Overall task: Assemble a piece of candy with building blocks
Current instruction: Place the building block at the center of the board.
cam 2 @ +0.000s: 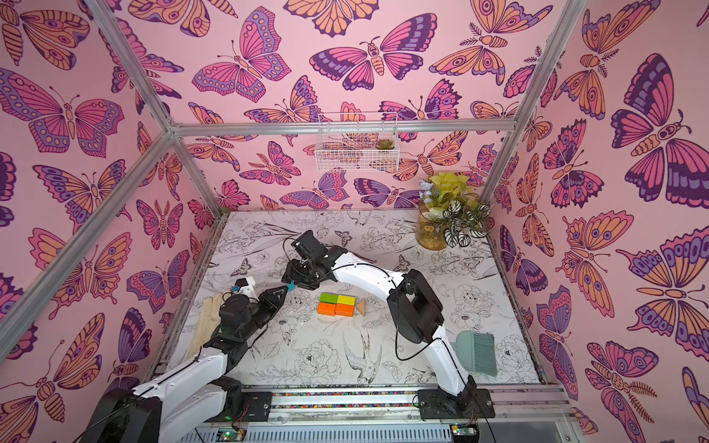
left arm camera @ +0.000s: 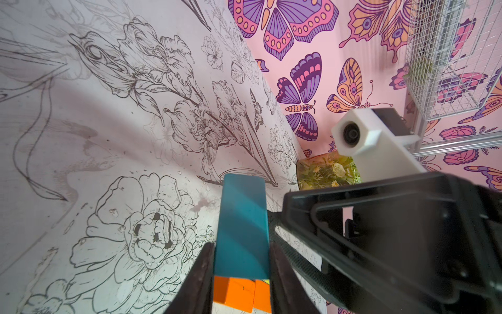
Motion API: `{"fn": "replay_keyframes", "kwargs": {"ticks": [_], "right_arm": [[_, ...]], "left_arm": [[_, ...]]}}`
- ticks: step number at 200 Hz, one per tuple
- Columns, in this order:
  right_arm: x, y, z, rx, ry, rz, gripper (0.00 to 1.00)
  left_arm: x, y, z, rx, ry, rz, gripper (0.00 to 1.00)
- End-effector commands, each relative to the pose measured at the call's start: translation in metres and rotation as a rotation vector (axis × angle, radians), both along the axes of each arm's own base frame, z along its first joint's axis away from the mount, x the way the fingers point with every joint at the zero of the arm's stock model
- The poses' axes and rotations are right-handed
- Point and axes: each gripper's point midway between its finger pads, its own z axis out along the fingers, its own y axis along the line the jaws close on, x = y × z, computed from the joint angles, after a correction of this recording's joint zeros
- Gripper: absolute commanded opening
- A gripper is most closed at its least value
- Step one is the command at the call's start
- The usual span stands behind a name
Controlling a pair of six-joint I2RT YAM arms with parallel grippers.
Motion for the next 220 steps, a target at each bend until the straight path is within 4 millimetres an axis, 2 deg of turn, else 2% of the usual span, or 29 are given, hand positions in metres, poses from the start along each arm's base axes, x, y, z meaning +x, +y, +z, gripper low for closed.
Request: {"fn": "replay_keyframes", "kwargs": {"ticks": [1, 49, 105, 220], "right_arm": [[-0.007, 0.0, -0.022, -0.035, 0.036, -0.004, 0.56], [-0.008, -0.002, -0.029, -0.039, 0.053, -0.009, 0.54], [-0.009, 0.006, -0.033, -0.012, 0.081, -0.008, 0.49], [-0.008, 0.008, -0.026, 0.001, 0.071, 0.002, 0.38]], "left_arm": [[0.006, -0.002, 0.012, 0.008, -0.046, -0.003, 0.0], [0.007, -0.001, 0.013, 0.009, -0.047, -0.001, 0.0], [0.006, -0.002, 0.013, 0.007, -0.047, -0.004, 0.0], [0.006, -0.001, 0.007, 0.014, -0.029, 0.002, 0.0]]}}
